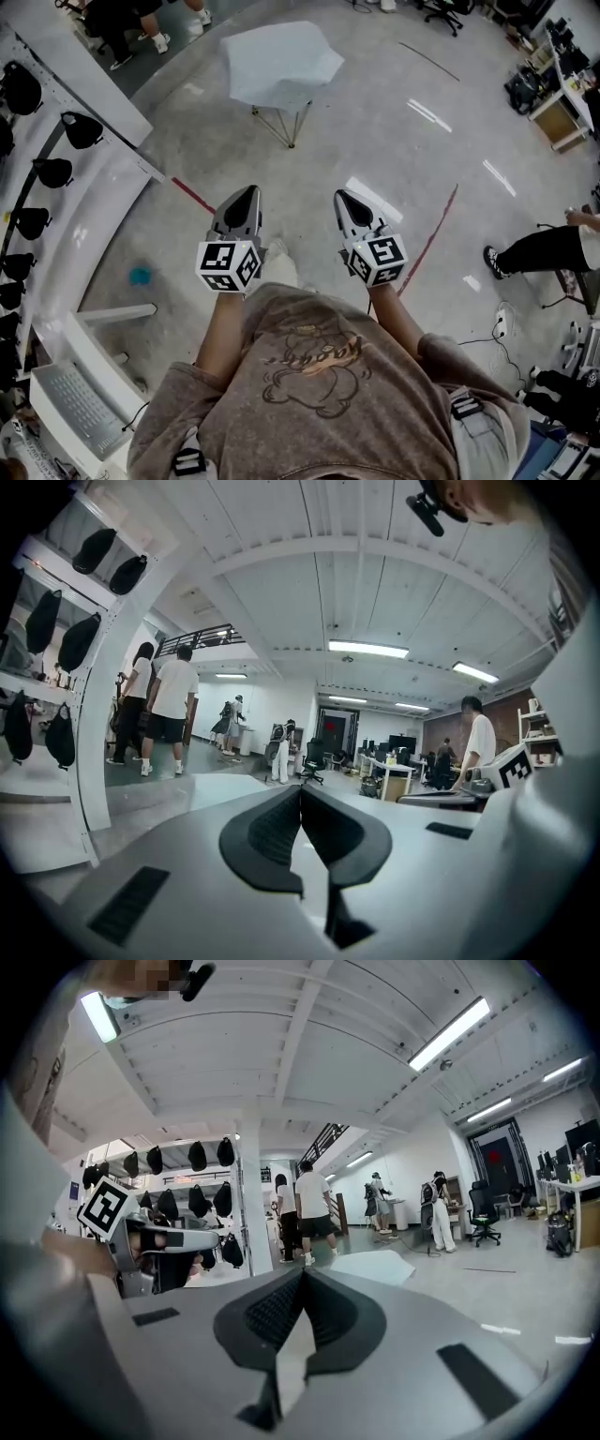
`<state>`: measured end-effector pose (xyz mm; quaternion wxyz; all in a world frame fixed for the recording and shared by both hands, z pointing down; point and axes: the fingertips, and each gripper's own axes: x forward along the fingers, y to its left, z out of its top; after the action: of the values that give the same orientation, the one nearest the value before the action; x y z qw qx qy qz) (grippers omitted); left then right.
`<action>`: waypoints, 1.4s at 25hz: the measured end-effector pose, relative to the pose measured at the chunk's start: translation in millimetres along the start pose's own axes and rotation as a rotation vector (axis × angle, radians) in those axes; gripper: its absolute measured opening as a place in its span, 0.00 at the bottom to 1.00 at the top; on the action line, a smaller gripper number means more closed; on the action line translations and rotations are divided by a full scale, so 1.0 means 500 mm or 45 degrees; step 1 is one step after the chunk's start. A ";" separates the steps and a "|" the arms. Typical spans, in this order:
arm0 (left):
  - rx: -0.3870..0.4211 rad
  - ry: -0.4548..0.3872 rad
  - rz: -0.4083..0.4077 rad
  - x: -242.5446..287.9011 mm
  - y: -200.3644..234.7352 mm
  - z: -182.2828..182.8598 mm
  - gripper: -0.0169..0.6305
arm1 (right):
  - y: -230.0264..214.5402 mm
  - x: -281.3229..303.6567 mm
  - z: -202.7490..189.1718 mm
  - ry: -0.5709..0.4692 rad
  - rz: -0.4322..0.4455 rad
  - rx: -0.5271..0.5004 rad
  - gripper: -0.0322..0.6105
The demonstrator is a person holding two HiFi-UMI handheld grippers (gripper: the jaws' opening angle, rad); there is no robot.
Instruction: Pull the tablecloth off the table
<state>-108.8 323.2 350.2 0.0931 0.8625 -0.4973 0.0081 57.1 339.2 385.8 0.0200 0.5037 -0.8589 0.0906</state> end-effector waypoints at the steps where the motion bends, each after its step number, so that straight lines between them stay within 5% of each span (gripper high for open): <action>1: -0.003 0.000 -0.001 0.004 -0.001 -0.002 0.05 | -0.005 0.002 -0.003 0.003 0.002 0.002 0.06; 14: -0.030 0.019 -0.011 0.122 0.070 -0.003 0.05 | -0.066 0.110 -0.005 0.031 -0.014 0.031 0.06; 35: -0.084 0.062 -0.021 0.544 0.330 0.085 0.05 | -0.277 0.521 0.071 0.117 -0.009 0.071 0.06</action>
<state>-116.4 2.6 362.8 0.1336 0.8625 -0.4880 0.0118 51.5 42.3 402.5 0.0460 0.5022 -0.8525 0.1375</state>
